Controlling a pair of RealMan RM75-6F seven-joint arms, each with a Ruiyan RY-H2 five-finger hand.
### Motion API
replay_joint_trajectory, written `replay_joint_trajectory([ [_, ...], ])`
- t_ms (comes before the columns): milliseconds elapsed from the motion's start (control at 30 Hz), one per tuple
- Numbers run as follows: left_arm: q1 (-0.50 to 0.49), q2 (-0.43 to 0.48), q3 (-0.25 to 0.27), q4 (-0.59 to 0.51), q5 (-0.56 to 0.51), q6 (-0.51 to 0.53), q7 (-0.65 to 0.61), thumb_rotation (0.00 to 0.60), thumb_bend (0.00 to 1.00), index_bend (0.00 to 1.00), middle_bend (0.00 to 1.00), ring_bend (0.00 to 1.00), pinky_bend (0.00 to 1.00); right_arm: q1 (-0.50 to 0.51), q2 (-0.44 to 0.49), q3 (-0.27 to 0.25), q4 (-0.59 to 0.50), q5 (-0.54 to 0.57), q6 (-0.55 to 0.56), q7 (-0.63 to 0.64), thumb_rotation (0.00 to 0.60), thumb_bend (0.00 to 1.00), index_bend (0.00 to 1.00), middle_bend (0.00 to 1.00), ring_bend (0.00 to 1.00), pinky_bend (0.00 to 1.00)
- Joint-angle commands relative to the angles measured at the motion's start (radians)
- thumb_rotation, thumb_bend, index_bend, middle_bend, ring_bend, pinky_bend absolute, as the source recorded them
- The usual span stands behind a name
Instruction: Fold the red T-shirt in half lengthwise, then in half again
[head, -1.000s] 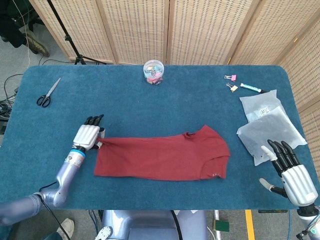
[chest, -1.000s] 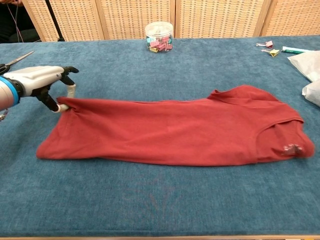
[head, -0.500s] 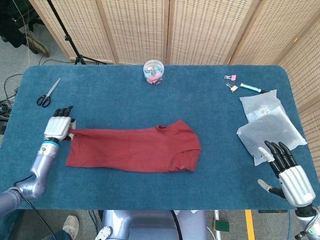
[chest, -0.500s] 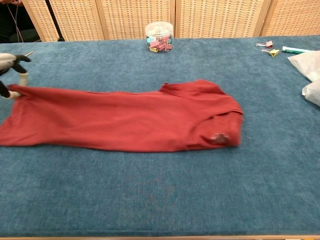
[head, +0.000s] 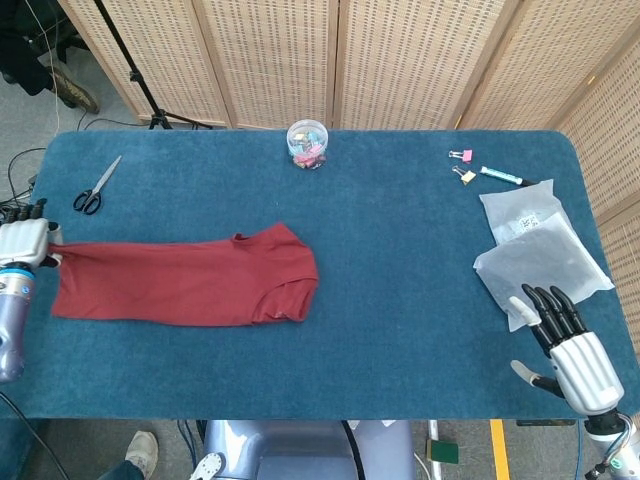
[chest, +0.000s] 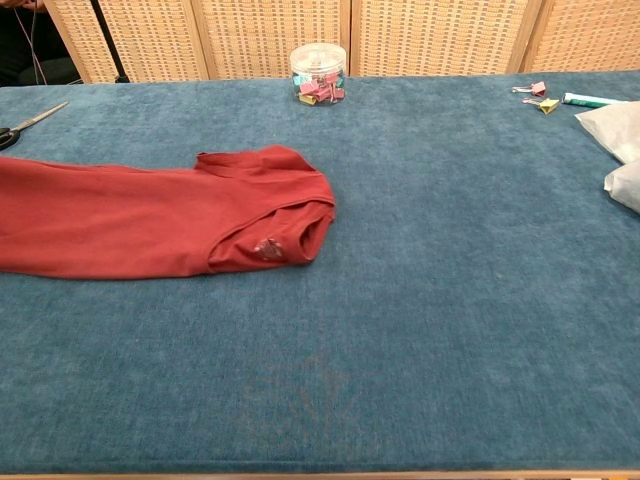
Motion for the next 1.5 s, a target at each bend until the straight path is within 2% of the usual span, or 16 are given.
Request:
replay_joint_trajectory([
  [33, 0.009, -0.021, 0.008, 0.075, 0.071, -0.039, -0.099, 0.6, 0.56, 0.73, 0.0, 0.0, 0.0, 0.0, 0.0, 0.0, -0.001, 0.0, -0.001, -0.001, 0.6, 0.0, 0.0, 0.0, 0.0, 0.0],
  [267, 0.012, -0.02, 0.021, 0.05, 0.16, 0.0, -0.186, 0.6, 0.56, 0.73, 0.0, 0.0, 0.0, 0.0, 0.003, 0.0, -0.001, 0.001, 0.001, 0.007, 0.6, 0.0, 0.0, 0.0, 0.0, 0.0],
  [433, 0.011, 0.02, 0.014, -0.073, 0.2, 0.06, -0.197, 0.6, 0.56, 0.73, 0.0, 0.0, 0.0, -0.003, 0.007, 0.002, -0.002, 0.001, 0.013, 0.019, 0.6, 0.0, 0.0, 0.0, 0.0, 0.0],
  [600, 0.01, 0.094, -0.012, -0.259, 0.208, 0.126, -0.161, 0.6, 0.56, 0.73, 0.0, 0.0, 0.0, -0.006, 0.012, 0.003, -0.003, 0.001, 0.022, 0.029, 0.6, 0.0, 0.0, 0.0, 0.0, 0.0],
  [900, -0.002, 0.195, -0.055, -0.562, 0.171, 0.205, 0.0, 0.6, 0.56, 0.73, 0.0, 0.0, 0.0, -0.008, 0.018, 0.006, -0.005, 0.004, 0.029, 0.044, 0.6, 0.0, 0.0, 0.0, 0.0, 0.0],
  [1167, -0.057, 0.208, -0.103, -0.757, 0.073, 0.252, 0.219, 0.6, 0.56, 0.73, 0.0, 0.0, 0.0, -0.01, 0.025, 0.008, -0.008, 0.005, 0.036, 0.056, 0.6, 0.0, 0.0, 0.0, 0.0, 0.0],
  [1300, -0.105, 0.165, -0.12, -0.805, -0.011, 0.259, 0.34, 0.6, 0.56, 0.73, 0.0, 0.0, 0.0, -0.01, 0.029, 0.01, -0.008, 0.007, 0.039, 0.067, 0.6, 0.0, 0.0, 0.0, 0.0, 0.0],
  [1500, -0.169, 0.087, -0.126, -0.806, -0.094, 0.258, 0.44, 0.6, 0.56, 0.73, 0.0, 0.0, 0.0, -0.012, 0.034, 0.014, -0.007, 0.015, 0.042, 0.084, 0.6, 0.0, 0.0, 0.0, 0.0, 0.0],
])
